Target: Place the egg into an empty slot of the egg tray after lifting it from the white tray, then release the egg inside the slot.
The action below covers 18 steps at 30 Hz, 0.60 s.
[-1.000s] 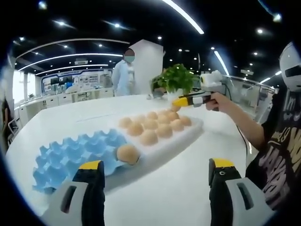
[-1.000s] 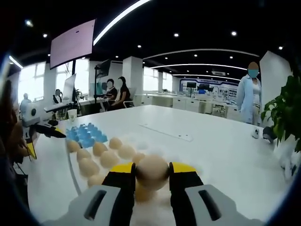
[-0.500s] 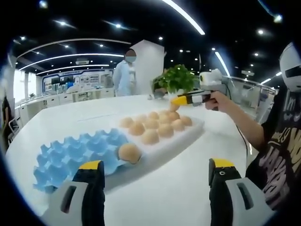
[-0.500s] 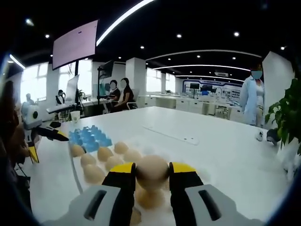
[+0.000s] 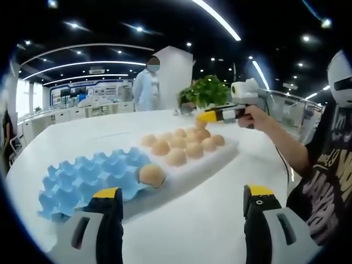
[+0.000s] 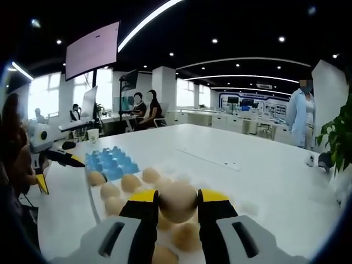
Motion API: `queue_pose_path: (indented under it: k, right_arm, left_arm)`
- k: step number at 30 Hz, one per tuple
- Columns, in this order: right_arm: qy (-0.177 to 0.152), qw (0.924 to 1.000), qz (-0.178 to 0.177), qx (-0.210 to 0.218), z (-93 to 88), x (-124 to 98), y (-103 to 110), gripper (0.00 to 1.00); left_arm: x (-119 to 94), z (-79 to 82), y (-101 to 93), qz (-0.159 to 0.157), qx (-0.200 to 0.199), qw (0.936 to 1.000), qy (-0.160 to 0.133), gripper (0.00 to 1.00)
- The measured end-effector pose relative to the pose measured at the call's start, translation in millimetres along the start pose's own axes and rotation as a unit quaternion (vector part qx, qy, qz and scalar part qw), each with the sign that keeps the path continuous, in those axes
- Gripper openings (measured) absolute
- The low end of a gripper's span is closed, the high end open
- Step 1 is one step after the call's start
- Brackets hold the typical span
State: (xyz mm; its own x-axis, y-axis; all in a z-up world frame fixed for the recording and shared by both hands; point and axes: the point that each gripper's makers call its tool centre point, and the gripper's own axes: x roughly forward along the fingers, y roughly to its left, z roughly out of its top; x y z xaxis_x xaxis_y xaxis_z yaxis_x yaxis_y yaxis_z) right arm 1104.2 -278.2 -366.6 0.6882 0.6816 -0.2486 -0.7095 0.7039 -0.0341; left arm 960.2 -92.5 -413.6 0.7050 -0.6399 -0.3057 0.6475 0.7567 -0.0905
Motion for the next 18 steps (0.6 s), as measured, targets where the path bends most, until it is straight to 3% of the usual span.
queue_pose_path:
  k: [18]
  right_arm:
    - [0.001, 0.9995, 0.032, -0.006, 3.8, 18.6, 26.2, 0.29]
  left_arm:
    - [-1.1, -0.6, 2.7, 0.004, -0.002, 1.0, -0.003, 0.94]
